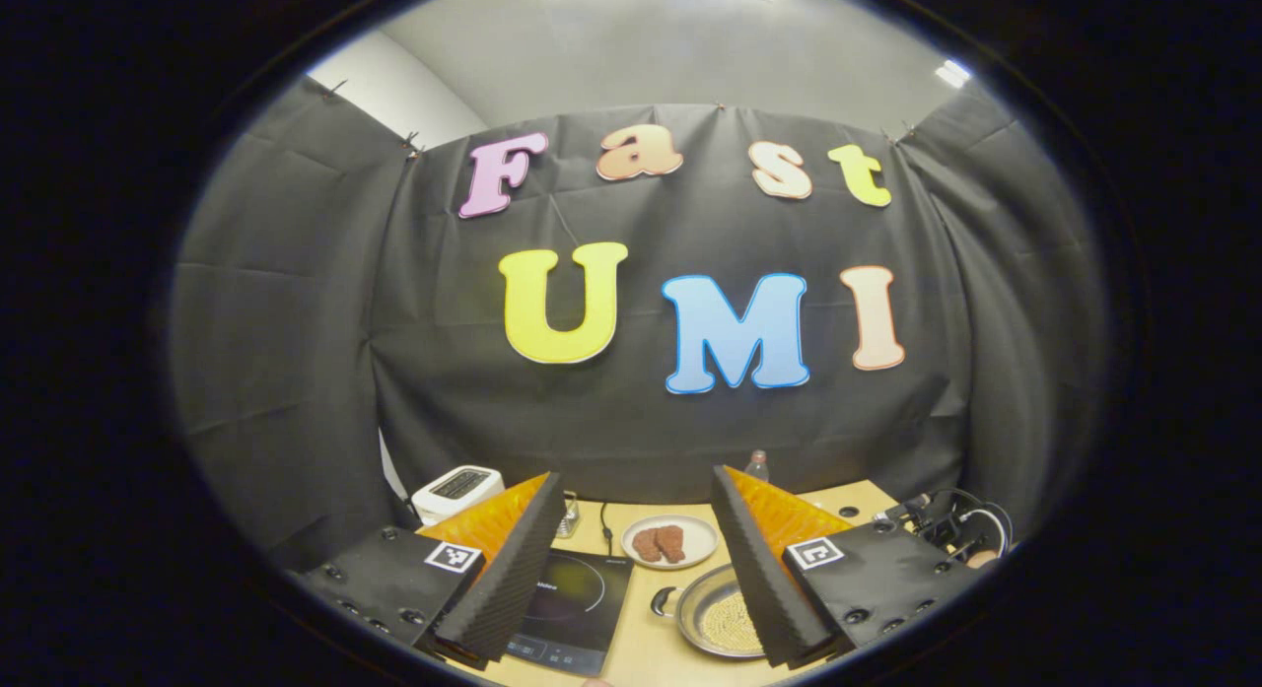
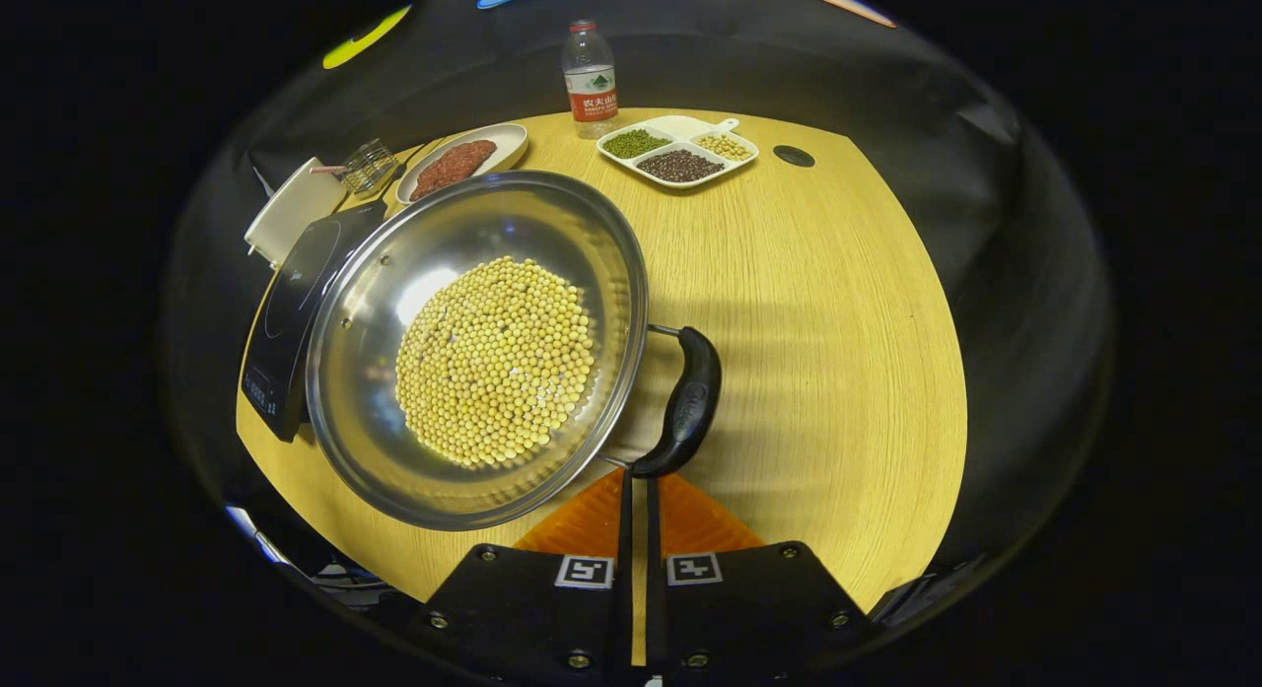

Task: First push the handle of the pot to place it horizontally, then grasp the pot with both hands and set it on the induction cooktop.

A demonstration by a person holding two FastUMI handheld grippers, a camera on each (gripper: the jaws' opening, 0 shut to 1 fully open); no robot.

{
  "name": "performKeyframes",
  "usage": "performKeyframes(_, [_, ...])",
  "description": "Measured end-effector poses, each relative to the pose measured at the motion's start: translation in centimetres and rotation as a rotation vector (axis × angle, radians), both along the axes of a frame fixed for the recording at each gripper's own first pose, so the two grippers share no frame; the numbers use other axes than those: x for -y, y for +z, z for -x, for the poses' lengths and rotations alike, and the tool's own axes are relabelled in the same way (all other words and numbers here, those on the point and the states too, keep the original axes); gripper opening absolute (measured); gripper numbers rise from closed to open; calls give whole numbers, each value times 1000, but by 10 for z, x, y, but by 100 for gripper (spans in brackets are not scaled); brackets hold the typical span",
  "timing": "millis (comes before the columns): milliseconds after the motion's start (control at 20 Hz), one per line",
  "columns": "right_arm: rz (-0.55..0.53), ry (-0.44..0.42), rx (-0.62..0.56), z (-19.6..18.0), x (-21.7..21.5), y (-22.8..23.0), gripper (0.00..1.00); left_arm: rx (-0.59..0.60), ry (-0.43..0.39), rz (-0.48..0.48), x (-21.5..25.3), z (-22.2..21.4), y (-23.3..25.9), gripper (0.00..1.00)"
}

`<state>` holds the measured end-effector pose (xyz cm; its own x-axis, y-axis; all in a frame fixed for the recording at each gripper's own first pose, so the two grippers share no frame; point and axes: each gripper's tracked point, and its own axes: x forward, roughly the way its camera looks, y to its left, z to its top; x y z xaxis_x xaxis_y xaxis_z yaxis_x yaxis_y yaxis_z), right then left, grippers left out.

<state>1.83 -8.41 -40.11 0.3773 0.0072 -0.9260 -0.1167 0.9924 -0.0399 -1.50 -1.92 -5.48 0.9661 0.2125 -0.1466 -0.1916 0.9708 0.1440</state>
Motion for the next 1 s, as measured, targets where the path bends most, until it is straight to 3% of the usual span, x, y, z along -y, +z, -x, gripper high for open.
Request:
performKeyframes(650, [9,23,35,-35,15,3,6,-22,61,-23,15,10,-12,95])
performKeyframes(800, [33,-7,48,-34,23,5,6,-37,27,0,16,2,-22,97])
performKeyframes(1000, [63,-108,75,-29,37,17,6,-54,-59,27,4,-14,-32,97])
